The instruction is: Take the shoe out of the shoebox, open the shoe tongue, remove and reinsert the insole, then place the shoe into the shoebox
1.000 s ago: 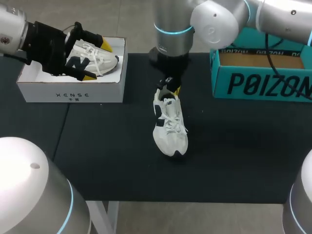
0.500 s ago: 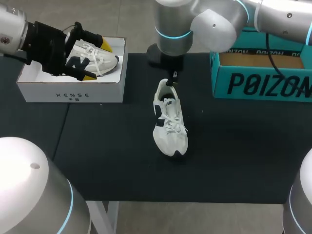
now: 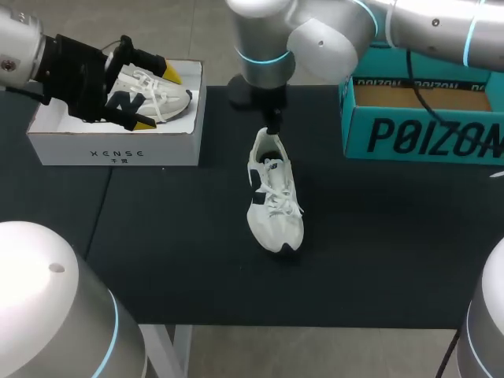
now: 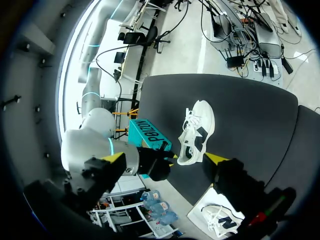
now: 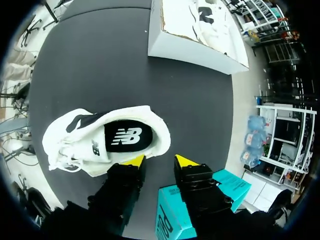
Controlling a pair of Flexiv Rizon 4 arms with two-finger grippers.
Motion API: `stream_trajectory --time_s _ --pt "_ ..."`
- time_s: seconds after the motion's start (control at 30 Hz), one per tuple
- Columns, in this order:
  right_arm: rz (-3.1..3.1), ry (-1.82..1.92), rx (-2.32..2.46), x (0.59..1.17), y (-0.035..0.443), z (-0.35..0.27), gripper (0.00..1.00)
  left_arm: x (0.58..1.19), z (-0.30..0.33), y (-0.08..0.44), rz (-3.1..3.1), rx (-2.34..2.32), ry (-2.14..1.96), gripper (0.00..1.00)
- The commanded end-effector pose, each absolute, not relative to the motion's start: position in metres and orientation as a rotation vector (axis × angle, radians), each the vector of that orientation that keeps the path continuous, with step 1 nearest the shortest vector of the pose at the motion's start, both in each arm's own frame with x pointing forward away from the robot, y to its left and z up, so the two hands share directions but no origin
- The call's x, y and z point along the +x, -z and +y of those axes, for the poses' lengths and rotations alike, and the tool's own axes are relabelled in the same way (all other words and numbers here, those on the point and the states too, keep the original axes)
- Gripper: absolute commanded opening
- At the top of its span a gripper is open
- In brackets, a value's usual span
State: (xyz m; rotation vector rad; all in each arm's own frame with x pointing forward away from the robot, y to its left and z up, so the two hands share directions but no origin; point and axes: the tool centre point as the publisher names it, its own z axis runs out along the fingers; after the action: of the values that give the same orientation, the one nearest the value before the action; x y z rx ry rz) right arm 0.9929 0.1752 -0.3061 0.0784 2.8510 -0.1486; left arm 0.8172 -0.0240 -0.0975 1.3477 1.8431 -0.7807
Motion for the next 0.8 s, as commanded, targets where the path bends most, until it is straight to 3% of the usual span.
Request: stream_trajectory --time_s 0.03,0.33,0.43,0.5,0.63,0.73,0.8 --pt "2.887 0.163 0.085 1.01 0.316 0.186 0.5 0.817 -0.024 0.098 1.845 1.349 0.777 1.0" --pt "2.934 0.165 0.055 1.013 0.346 0.19 0.57 0.817 -0.024 0.098 1.845 1.349 0.777 1.0" --pt "2.946 0.18 0.057 1.016 0.36 0.188 0.68 0.817 -0.024 0.098 1.845 1.349 0.777 1.0" --pt "2.96 0.206 0.062 1.02 0.37 0.187 0.69 0.817 -0.024 0.098 1.845 1.349 0.777 1.0" --pt "2.978 0.247 0.068 1.023 0.382 0.186 0.42 0.817 -0.024 0.098 1.845 1.349 0.777 1.0" --pt "2.985 0.269 0.071 1.022 0.381 0.184 0.05 0.817 -0.024 0.098 1.845 1.349 0.777 1.0" --pt "2.976 0.3 0.097 1.019 0.374 0.181 0.0 0.817 -0.024 0.098 1.845 1.349 0.777 1.0"
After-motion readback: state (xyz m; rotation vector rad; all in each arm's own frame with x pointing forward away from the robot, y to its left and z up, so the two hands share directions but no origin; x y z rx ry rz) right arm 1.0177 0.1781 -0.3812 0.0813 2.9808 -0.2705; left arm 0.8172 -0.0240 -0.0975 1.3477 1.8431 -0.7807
